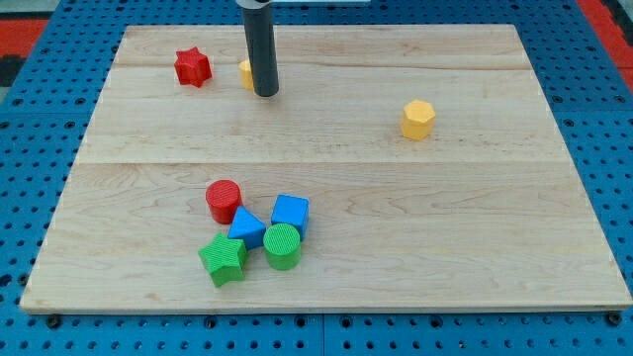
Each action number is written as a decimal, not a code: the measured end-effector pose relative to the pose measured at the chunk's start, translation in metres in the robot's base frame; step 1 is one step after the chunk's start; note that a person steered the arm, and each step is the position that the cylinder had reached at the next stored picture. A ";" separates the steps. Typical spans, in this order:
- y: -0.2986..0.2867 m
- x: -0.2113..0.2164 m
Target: Slide the yellow hexagon bottom right to yellow heart
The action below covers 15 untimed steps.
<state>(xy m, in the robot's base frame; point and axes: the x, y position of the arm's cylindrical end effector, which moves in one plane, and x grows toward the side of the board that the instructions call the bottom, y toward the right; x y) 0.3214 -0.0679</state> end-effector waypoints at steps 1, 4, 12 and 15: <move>0.000 -0.004; -0.029 -0.020; -0.015 0.055; -0.012 0.056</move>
<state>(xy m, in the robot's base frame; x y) 0.3773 -0.0802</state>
